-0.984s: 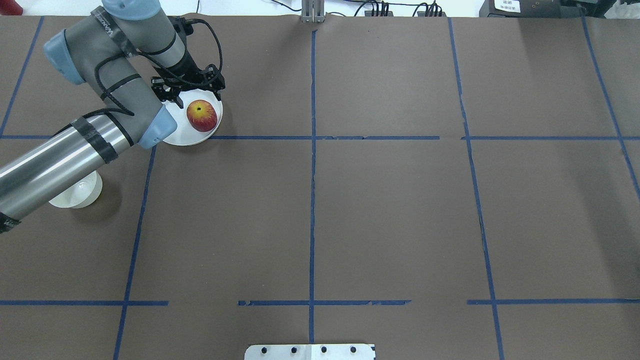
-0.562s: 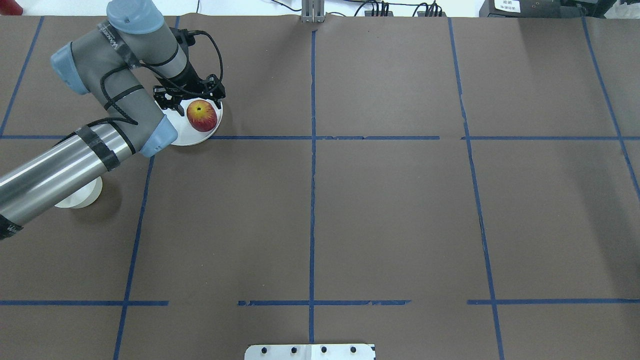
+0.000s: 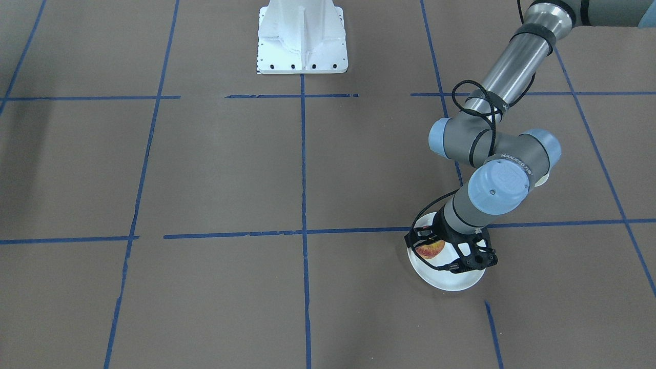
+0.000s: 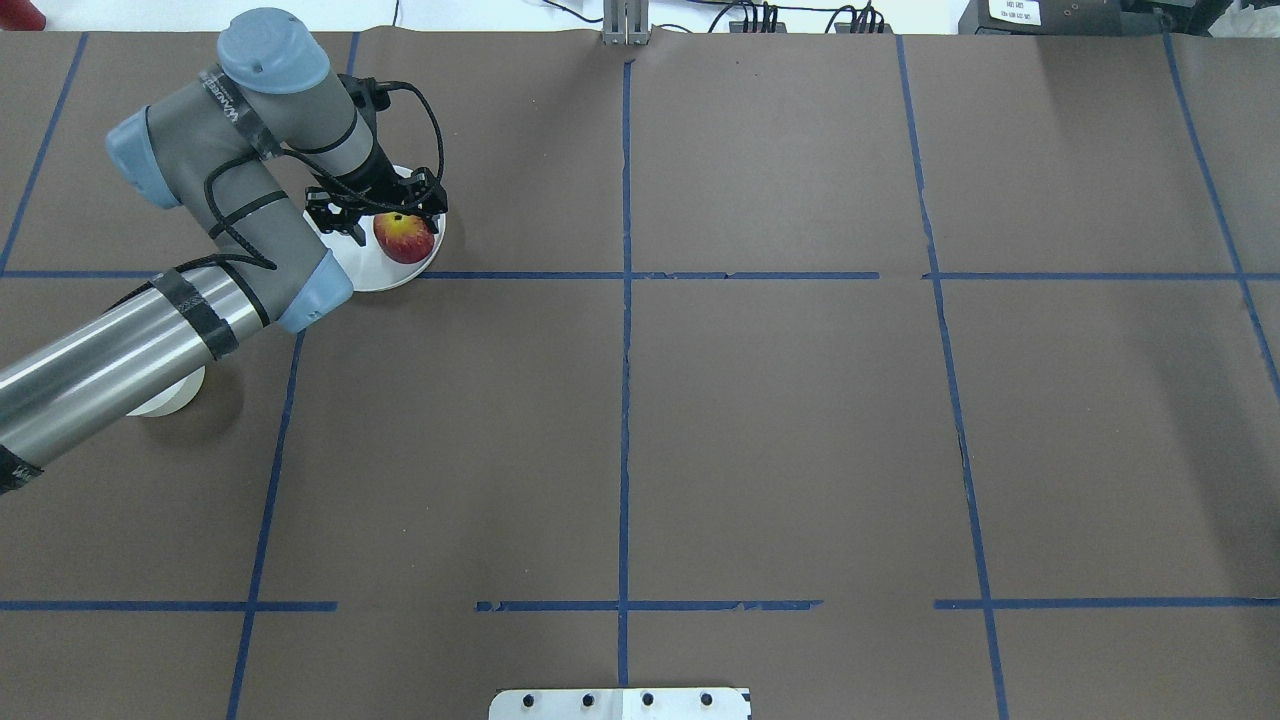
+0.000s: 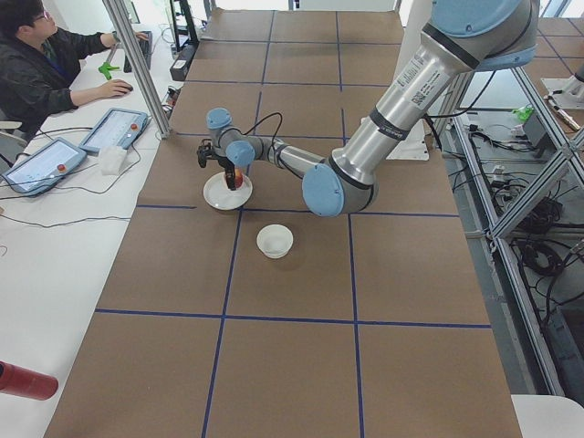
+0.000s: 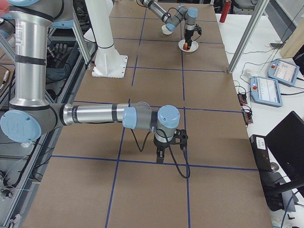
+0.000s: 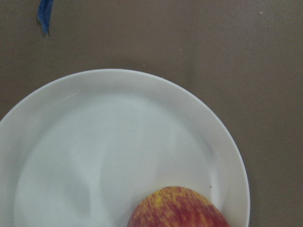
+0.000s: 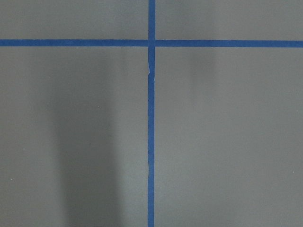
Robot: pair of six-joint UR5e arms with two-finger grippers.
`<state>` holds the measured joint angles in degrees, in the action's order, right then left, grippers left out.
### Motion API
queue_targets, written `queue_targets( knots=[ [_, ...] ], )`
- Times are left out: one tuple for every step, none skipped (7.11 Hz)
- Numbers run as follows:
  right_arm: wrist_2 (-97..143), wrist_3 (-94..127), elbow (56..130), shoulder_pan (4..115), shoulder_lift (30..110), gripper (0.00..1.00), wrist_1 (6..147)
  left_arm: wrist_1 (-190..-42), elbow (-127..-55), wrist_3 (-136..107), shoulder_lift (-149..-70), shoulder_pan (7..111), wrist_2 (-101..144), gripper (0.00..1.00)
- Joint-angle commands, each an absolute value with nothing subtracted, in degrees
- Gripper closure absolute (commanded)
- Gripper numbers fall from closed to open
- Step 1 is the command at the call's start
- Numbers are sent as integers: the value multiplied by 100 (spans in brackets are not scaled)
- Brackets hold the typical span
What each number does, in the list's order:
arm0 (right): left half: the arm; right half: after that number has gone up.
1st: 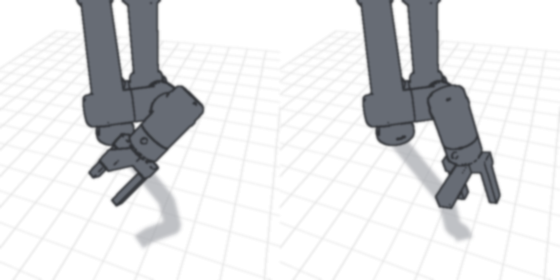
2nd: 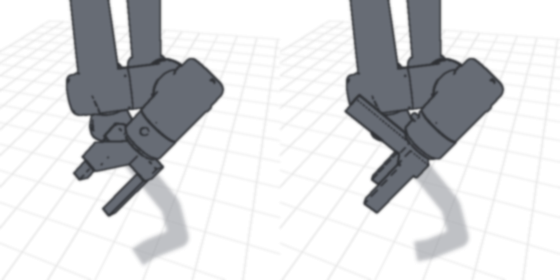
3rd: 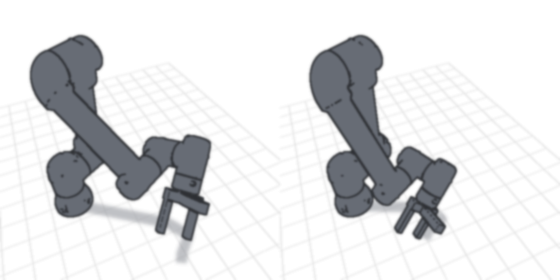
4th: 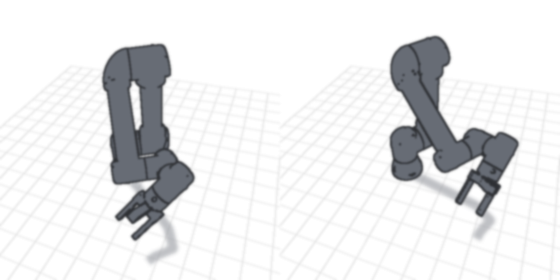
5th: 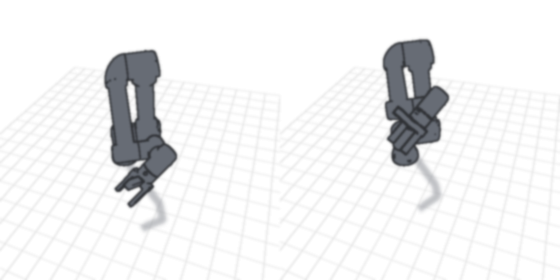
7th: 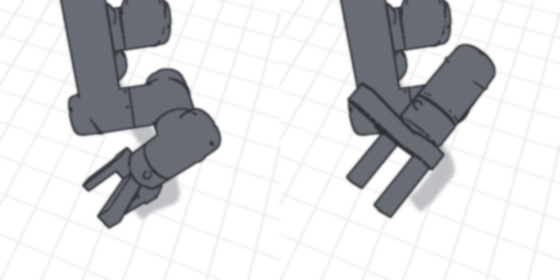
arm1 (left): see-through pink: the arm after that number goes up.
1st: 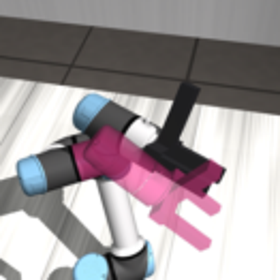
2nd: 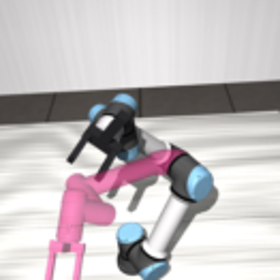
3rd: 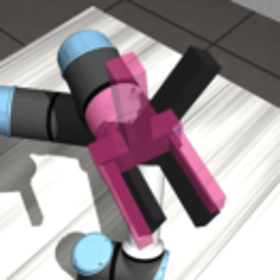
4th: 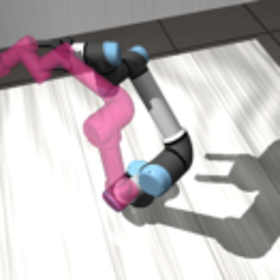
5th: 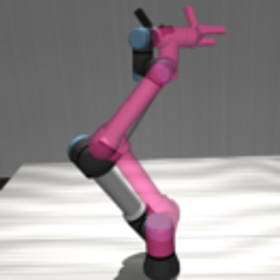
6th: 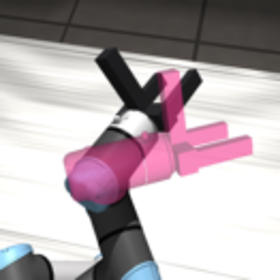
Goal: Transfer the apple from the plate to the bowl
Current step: 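Lift the apple with the left gripper and carry it over the white bowl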
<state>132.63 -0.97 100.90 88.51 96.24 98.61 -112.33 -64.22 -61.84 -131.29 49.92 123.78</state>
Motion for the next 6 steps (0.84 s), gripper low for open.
queue_targets(
  knots=[
    [13263,-97,10090,8851,9624,0,9861,-11215,-6529,-6196,-13113,5010,12410,75],
    [13263,-97,10090,8851,9624,0,9861,-11084,-6904,-6179,-12983,5175,12410,100],
    [13263,-97,10090,8851,9624,0,9861,-10631,-7804,-6161,-12573,5403,12428,100],
    [13263,-97,10090,8851,9624,0,9861,-9991,-8553,-5665,-12255,5562,12428,100],
    [13263,-97,10090,8851,9624,0,9861,-9306,-9117,-4982,-12026,5685,12393,100],
    [13263,-88,10090,8851,9624,0,9861,-9116,-9680,-4731,-11545,5782,12358,100]
  ],
)
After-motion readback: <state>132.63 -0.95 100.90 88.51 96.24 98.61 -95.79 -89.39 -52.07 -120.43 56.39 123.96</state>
